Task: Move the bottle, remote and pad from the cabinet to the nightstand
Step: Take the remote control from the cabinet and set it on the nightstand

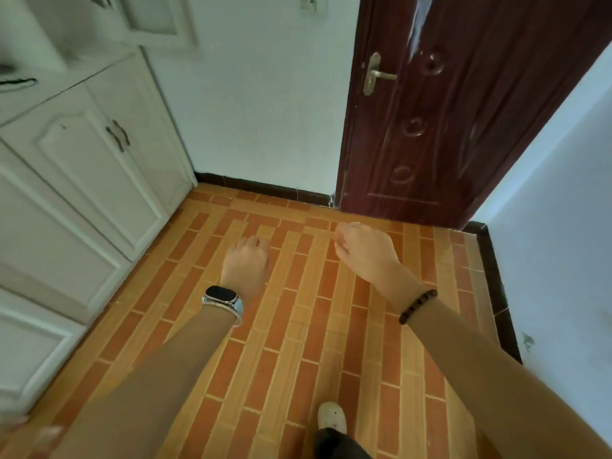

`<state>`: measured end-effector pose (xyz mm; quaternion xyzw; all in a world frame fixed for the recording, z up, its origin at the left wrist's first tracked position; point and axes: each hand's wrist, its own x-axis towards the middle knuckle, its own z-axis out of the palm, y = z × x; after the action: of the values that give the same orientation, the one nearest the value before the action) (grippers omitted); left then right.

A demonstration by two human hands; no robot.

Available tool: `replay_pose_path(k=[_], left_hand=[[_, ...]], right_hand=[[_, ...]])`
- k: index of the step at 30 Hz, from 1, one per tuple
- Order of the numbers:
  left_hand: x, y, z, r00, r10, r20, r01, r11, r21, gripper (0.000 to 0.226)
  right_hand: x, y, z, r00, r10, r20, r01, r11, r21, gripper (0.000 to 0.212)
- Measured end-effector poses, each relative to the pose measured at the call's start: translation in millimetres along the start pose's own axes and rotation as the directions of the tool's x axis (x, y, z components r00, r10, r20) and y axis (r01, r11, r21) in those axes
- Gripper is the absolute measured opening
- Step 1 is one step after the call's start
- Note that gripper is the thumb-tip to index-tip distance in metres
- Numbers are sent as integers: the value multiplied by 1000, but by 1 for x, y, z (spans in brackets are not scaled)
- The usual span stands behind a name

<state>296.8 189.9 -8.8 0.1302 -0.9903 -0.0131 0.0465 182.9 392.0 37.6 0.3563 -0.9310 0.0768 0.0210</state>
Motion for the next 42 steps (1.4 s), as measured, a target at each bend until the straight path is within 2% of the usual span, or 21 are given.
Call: replay_pose_path(k=[7,12,19,22,26,33,42], left_hand=[[22,-20,-8,983,-169,-76,169,986,0,31],[34,-49,-16,954,-280,-112,282,959,7,18],[64,-116,-2,912,-389,-127,391,920,-12,21],[86,-152,5,894,-430,-127,430,902,-26,17],[118,-206,10,870,-470,-148,467,882,-55,21],[170,-294,-3,858,-483,-176,481,875,-60,19],[240,-370,1,831,-523,-187,510,852,-116,22]], right_hand=[[68,-1,0,981,-192,25,192,981,28,12],[117,-14,6,941,-335,47,333,941,54,16],[204,-61,29,879,-468,98,459,883,99,18],[248,-85,43,853,-508,120,495,860,122,17],[310,-120,54,820,-556,137,539,830,147,18],[403,-164,55,818,-563,115,542,822,174,15],[511,-204,69,807,-576,132,542,811,223,17]])
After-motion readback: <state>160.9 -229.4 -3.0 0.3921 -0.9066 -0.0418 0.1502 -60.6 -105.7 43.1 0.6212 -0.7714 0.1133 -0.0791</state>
